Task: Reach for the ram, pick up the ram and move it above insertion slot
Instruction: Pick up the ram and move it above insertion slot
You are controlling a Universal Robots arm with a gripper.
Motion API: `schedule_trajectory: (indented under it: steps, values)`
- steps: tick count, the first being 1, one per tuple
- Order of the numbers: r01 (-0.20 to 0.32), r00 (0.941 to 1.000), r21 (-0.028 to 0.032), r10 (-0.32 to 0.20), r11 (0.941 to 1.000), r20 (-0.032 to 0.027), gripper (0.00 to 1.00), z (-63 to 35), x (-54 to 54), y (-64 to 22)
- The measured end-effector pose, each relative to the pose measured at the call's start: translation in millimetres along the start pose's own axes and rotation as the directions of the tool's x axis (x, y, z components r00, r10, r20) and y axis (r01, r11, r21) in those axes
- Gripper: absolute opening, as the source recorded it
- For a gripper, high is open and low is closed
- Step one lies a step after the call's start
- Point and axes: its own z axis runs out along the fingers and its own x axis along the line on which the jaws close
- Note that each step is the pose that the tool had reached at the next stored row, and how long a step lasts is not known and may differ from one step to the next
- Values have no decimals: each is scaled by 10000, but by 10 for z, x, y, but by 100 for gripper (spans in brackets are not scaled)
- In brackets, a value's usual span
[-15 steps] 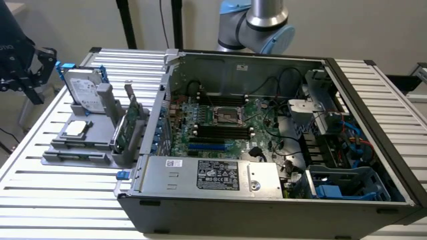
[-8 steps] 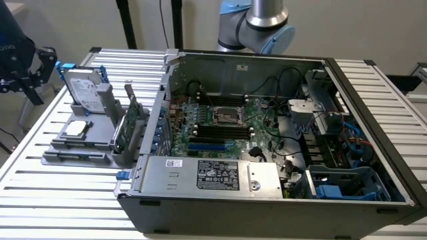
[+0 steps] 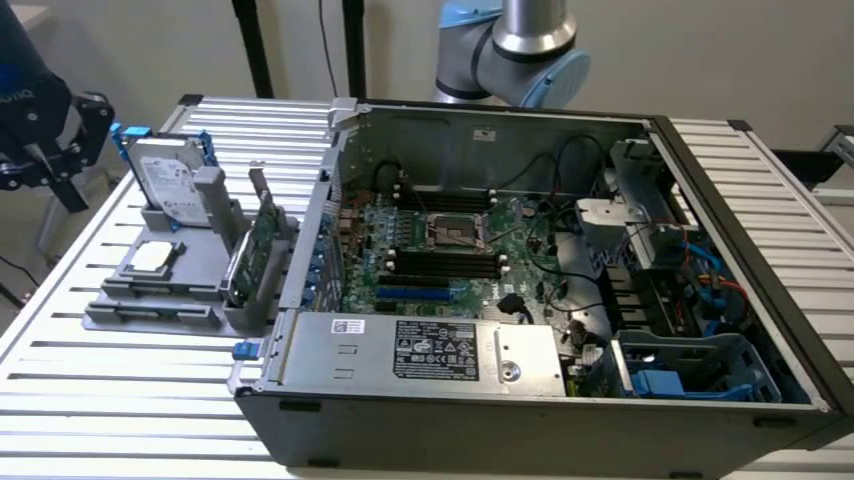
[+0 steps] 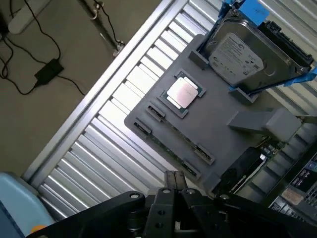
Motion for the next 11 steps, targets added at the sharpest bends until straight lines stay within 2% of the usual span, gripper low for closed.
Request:
schedule_trajectory:
  steps: [3,6,11]
  values:
    - [554,9985,-1,-554,9985,-31,11,8,0,-1]
    - [1091,9940,-3,-1091,9940,-58,11,17,0,-1]
    - [1994,9799,1,-1994,9799,-94,11,38,0,-2]
